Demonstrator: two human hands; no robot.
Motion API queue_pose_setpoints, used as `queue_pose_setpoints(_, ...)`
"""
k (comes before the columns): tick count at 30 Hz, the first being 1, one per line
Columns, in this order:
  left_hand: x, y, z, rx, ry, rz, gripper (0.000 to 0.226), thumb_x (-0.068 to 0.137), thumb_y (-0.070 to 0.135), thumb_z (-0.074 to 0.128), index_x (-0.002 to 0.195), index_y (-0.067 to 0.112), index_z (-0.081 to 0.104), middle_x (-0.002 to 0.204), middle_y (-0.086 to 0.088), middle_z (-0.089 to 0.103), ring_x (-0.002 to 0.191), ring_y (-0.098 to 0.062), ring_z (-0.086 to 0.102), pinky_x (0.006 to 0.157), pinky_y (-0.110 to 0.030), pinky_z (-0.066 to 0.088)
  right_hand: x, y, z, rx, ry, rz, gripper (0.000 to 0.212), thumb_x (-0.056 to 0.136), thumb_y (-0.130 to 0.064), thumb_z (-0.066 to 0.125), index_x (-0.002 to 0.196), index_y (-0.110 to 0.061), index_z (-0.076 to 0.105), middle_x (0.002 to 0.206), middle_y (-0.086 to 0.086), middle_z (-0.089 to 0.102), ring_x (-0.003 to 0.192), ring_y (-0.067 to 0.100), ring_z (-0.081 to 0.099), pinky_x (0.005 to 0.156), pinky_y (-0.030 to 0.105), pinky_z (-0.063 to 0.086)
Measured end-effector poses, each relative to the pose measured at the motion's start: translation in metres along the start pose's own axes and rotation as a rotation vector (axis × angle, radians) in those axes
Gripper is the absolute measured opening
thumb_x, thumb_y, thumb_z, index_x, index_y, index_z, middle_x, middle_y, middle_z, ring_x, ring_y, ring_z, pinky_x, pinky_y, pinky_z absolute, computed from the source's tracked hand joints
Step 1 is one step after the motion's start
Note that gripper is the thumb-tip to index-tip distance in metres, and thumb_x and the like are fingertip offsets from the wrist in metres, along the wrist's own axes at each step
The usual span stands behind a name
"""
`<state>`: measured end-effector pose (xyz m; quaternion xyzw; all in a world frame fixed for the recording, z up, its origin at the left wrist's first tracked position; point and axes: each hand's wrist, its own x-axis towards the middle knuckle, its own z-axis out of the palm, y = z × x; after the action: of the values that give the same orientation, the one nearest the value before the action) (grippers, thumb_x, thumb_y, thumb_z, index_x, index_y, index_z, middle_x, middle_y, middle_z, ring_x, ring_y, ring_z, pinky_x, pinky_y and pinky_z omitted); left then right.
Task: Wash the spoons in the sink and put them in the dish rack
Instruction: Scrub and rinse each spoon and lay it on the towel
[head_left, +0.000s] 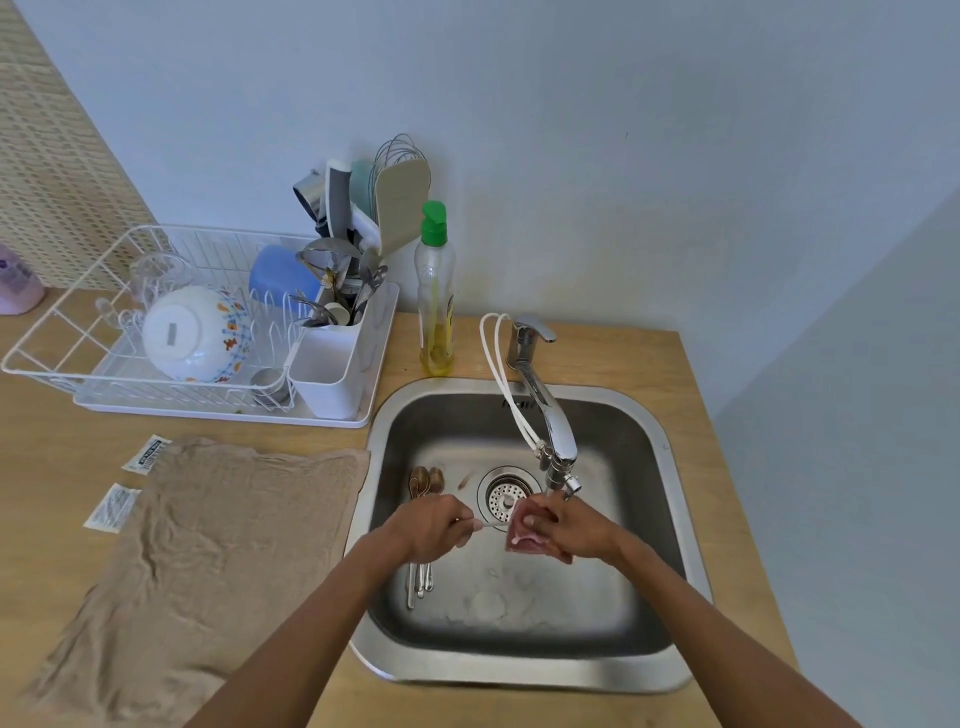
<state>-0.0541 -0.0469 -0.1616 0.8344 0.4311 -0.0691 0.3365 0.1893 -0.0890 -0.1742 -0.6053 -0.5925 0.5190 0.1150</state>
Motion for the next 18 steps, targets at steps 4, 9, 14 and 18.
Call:
queue_pose_setpoints(4,0.000,0.011,0.007,-0.080,0.118,-0.050,0.042,0.102,0.042,0.043,0.069,0.019,0.059,0.070,0.001,0.061,0.065,-0.017,0.057,0.065,-0.032,0.046,0.003,-0.005,0.017,0.366,0.294,0.083,0.021,0.101,-0.007,0.048,0.087,-0.004,0.064,0.061,0.013,0.059,0.051,0.019,0.058,0.051,0.027,0.049)
queue_pose_setpoints(9,-0.006,0.007,0.010,0.021,0.120,-0.114,0.038,0.101,0.043,0.042,0.071,0.024,0.057,0.076,0.002,0.065,0.069,-0.016,0.059,0.069,-0.032,0.049,0.004,0.002,0.032,0.220,0.246,0.104,0.026,0.100,-0.008,0.045,0.091,-0.011,0.069,0.065,-0.002,0.067,0.054,0.009,0.060,0.056,0.028,0.052)
queue_pose_setpoints(14,-0.006,0.001,-0.011,0.252,-0.002,0.024,0.035,0.101,0.045,0.040,0.076,0.027,0.057,0.088,0.001,0.069,0.080,-0.018,0.063,0.067,-0.029,0.041,0.002,-0.006,0.026,-0.093,-0.083,-0.059,0.037,0.086,0.004,0.040,0.072,-0.021,0.064,0.084,-0.002,0.075,0.084,0.009,0.071,0.083,0.030,0.060)
queue_pose_setpoints(18,-0.007,0.005,0.001,-0.038,0.010,-0.078,0.040,0.103,0.040,0.040,0.071,0.021,0.056,0.072,0.000,0.061,0.069,-0.018,0.057,0.064,-0.028,0.041,0.009,0.005,0.021,0.206,0.139,0.051,0.032,0.098,-0.003,0.045,0.083,-0.014,0.071,0.090,0.008,0.076,0.083,0.015,0.072,0.076,0.030,0.058)
